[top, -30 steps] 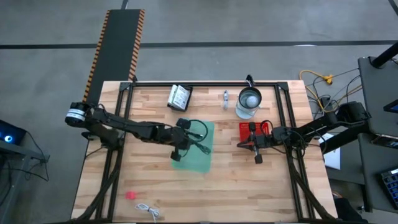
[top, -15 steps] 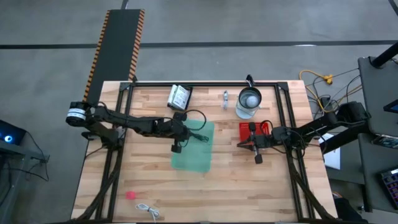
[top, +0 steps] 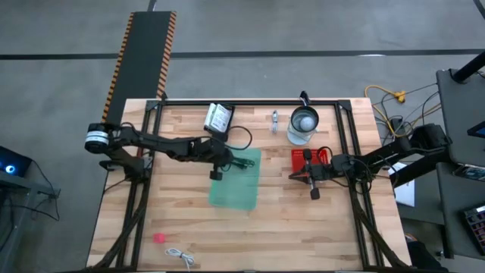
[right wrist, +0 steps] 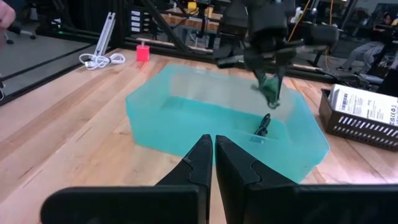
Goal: Pick and place items into bin
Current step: Put the green charger cable into the green bin
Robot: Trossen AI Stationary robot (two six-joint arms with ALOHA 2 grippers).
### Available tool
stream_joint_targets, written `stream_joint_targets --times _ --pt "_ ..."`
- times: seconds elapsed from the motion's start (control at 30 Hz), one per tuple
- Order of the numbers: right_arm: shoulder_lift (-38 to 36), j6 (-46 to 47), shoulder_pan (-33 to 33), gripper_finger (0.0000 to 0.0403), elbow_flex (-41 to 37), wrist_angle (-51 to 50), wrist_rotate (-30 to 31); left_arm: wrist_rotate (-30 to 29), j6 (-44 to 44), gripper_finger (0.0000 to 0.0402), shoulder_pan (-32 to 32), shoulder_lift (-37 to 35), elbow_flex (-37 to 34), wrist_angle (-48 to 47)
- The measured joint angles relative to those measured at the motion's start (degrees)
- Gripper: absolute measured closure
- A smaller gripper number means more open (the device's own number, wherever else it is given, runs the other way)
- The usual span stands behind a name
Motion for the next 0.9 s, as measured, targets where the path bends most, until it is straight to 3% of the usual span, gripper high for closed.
stream_joint_targets --times 0.3,0.9 --pt "0.0 0.0 0.0 0.0394 0.0 -0.5 0.1 -0.2 2.6 0.0386 1.5 5.9 1.2 1.3" --pt "0.0 0.2 0.0 0.0394 0.0 -0.9 0.1 -3.5 -0.3 0.0386 2.1 6.2 2.1 1.2"
